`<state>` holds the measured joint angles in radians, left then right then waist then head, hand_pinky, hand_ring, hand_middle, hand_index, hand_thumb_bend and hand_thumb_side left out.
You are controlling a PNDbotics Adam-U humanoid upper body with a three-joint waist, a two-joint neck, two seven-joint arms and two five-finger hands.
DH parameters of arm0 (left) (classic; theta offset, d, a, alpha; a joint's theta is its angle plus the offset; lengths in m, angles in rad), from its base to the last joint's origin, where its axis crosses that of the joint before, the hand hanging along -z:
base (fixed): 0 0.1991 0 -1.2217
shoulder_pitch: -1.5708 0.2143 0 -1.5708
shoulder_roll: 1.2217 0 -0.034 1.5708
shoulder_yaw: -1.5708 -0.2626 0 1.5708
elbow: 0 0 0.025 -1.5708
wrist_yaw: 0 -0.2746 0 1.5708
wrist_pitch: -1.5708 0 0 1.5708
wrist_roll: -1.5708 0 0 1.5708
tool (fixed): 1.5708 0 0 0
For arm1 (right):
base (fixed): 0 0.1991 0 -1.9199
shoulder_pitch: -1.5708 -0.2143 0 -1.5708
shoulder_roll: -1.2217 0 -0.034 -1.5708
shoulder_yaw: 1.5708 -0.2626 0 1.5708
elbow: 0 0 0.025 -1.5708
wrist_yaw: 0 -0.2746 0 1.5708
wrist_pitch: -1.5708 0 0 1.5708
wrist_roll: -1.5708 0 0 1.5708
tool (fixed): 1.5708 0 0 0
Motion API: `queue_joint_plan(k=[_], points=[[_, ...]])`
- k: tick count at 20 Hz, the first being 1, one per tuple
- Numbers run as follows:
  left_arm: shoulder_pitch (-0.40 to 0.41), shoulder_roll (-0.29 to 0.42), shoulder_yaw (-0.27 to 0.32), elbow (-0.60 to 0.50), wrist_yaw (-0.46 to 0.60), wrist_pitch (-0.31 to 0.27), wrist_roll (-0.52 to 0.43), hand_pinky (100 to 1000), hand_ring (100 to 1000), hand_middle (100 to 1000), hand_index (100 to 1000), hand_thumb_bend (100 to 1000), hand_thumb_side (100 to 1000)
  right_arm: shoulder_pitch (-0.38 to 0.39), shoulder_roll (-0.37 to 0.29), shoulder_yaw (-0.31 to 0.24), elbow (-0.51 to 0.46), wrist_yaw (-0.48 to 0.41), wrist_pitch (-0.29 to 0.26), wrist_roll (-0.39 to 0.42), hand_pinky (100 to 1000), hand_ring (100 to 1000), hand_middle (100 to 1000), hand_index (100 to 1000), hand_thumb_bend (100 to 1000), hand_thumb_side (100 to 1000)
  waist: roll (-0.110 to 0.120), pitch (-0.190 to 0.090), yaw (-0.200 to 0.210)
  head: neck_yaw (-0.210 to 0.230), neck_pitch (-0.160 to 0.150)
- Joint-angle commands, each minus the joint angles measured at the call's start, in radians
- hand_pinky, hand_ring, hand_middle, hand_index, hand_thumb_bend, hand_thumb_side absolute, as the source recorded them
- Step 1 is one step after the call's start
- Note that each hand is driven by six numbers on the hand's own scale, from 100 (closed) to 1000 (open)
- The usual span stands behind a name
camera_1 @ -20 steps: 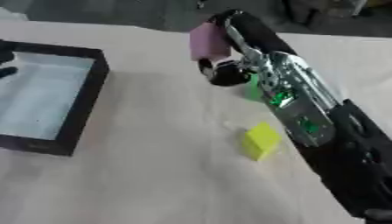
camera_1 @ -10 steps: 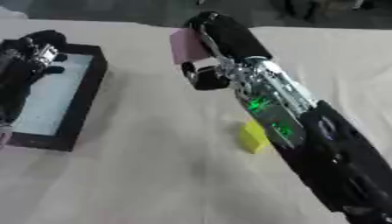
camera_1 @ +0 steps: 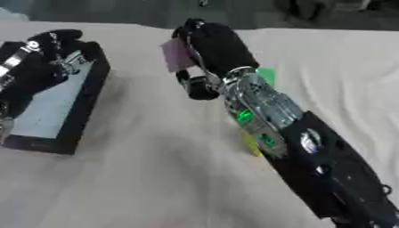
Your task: Pick up the objects with one hand, pass them to the other hand, and then place them into the box on the other side of the table.
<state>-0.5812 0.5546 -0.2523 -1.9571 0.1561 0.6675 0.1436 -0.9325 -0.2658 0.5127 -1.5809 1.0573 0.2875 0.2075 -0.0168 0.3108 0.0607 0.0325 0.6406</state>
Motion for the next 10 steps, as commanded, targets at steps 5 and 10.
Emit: queue_joint_plan(k=[5,10], points=[[-0.047,0.004,-0.012,-0.043,-0.028,0.077,-0.078,858,829,803,910,471,529,-0.008,0.019,-0.001,-0.019,0.103,-0.011,-0.017,716,667,581,557,100,100,0.02,-0.046,0.001,0.001,0.01],[-0.068,0.002,-0.035,-0.043,-0.034,0.105,-0.133,870,836,809,916,481,531,-0.003,0.03,0.008,-0.02,0.136,-0.013,-0.038,710,665,580,555,100,100,0.021,-0.047,0.0,0.002,0.016]])
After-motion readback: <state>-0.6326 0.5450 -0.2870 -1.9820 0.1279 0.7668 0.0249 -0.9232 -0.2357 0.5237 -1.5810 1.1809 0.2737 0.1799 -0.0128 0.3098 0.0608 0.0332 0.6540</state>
